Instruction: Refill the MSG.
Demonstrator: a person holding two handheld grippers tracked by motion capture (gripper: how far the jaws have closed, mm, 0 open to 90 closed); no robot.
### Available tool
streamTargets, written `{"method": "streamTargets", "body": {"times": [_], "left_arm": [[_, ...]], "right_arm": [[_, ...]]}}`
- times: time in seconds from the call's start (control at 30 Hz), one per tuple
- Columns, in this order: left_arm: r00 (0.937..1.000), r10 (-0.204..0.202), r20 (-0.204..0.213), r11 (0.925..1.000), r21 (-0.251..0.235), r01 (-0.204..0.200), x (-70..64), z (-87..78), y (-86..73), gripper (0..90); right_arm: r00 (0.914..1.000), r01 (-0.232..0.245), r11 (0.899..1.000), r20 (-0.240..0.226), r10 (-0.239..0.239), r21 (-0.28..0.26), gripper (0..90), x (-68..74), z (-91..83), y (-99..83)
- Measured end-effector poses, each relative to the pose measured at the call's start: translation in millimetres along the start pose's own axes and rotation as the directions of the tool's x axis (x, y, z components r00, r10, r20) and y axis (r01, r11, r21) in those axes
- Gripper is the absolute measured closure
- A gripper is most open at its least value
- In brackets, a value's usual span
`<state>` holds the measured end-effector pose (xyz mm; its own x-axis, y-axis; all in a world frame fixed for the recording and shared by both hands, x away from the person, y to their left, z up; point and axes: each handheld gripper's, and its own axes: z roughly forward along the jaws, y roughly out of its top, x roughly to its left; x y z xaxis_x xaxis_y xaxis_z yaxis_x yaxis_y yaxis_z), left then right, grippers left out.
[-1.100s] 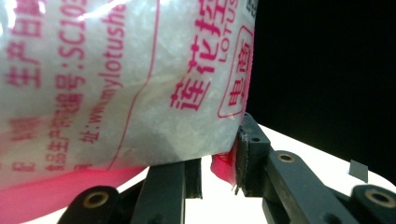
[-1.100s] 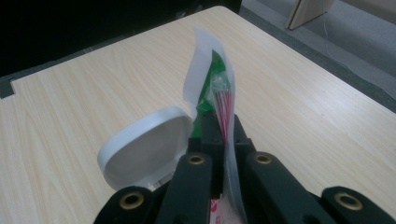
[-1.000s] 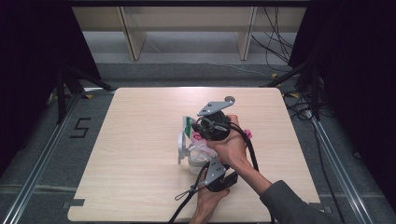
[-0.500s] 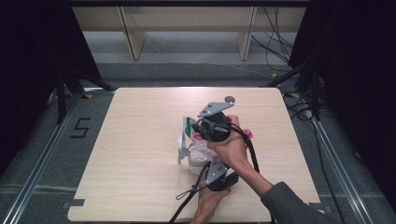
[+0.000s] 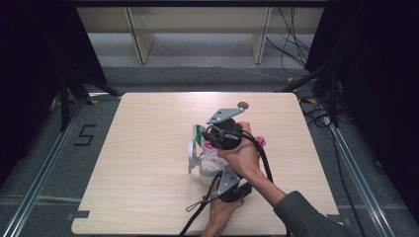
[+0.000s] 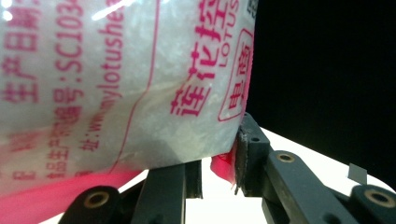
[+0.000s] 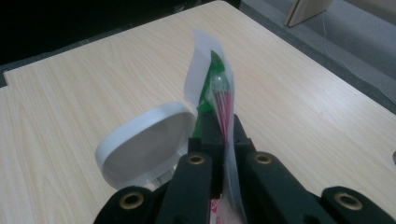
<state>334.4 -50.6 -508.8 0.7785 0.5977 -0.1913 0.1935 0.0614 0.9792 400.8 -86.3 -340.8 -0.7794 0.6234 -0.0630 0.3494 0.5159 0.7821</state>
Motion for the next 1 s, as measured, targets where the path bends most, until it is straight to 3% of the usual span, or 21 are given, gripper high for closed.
{"method": "streamTargets", "body": {"times": [0.1, 0.27, 0.43, 1.0], "left_arm": [[1.0, -0.002, -0.006, 1.0, 0.006, 0.002, -0.6, -0.5, 0.4, 74.7], [1.0, -0.001, 0.003, 1.0, -0.002, 0.001, -0.3, -0.2, 0.2, 74.7], [1.0, 0.002, 0.001, 1.0, -0.002, -0.002, -0.5, -0.2, 0.2, 74.7], [1.0, 0.004, 0.003, 1.0, -0.003, -0.004, -1.4, -0.6, 0.6, 74.7]], "right_arm": [[0.9996, 0.027, 1.0, -0.005, -0.027, 0.007, 90.0, -1.2, 0.2, 0.6], [1.0, -0.009, 1.0, -0.002, 0.009, 0.022, 90.0, 0.8, -0.2, 0.6], [0.9999, 0.009, 1.0, -0.008, -0.009, 0.016, 90.0, -1.0, -0.6, 1.1], [0.9999, -0.007, 1.0, -0.008, 0.007, 0.018, 90.0, -0.3, -1.0, 0.4]]}}
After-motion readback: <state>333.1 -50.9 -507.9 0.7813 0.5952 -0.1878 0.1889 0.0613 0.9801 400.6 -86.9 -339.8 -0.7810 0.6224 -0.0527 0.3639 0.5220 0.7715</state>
